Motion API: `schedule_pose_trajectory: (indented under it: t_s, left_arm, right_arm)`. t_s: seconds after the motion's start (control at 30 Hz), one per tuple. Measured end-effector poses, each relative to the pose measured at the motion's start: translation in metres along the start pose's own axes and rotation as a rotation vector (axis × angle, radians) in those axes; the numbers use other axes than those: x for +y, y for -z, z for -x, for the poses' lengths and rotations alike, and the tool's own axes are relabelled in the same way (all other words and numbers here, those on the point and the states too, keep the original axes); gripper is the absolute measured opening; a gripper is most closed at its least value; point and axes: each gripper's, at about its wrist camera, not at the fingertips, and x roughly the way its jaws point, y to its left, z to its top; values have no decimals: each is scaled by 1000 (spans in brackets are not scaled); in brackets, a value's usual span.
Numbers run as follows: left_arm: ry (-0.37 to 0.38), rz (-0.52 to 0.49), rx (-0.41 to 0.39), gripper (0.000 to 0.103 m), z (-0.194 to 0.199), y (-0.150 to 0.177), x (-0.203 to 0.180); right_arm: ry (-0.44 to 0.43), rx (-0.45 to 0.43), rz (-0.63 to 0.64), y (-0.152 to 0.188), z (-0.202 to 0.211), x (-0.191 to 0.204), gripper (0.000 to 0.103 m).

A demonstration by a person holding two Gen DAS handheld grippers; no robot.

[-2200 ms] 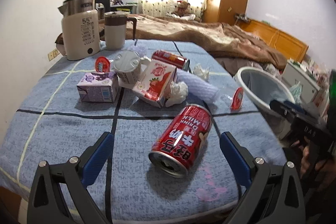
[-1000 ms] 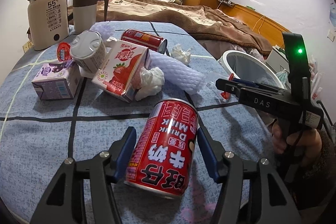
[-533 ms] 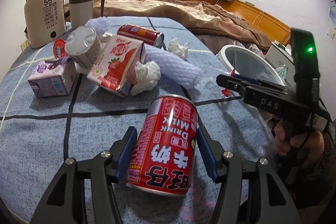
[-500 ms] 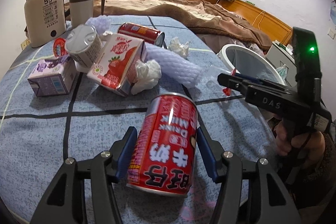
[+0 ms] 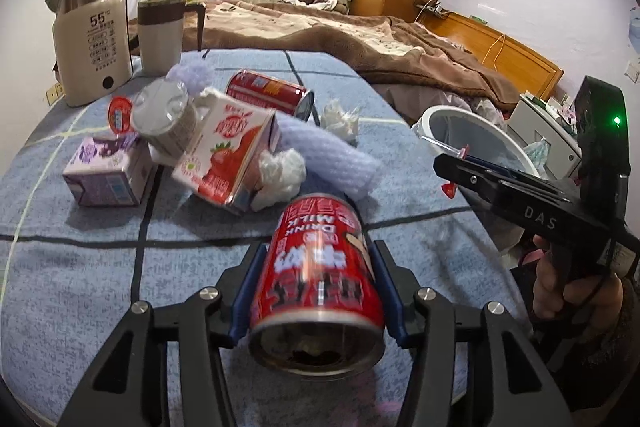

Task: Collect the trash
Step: 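Carry the can and jelly cup over the white bin and release both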

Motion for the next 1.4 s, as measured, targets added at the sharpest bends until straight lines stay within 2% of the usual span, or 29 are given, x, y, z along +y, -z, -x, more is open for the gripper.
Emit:
schedule_pose_trajectory:
  t_s: [0.2, 0.37, 0.57, 0.77, 1.07, 1.3, 1.4]
  left_arm:
    - [-7, 21, -31, 55, 5, -7, 1]
    - [18, 10, -65, 55, 11, -21, -7]
    - [86, -32, -90, 55, 5, -47, -32]
    - [178, -76, -102, 55, -12, -72, -70]
    - [269, -154, -54, 55, -52, -93, -134]
    - [302, -202, 10, 55, -86, -97, -171]
    - [320, -194, 60, 55, -103, -99, -176]
  right_arm:
    - [-4, -31, -14, -4, 12, -3, 46]
    - [-6, -61, -27, -7, 24, -8, 46]
    - [30, -102, -57, -14, 44, -27, 46]
    - [110, -126, -94, -21, 63, -62, 46]
    - [236, -111, -164, -21, 77, -127, 46]
    - [305, -51, -191, -15, 65, -167, 46]
    - [326, -16, -184, -12, 57, -178, 46]
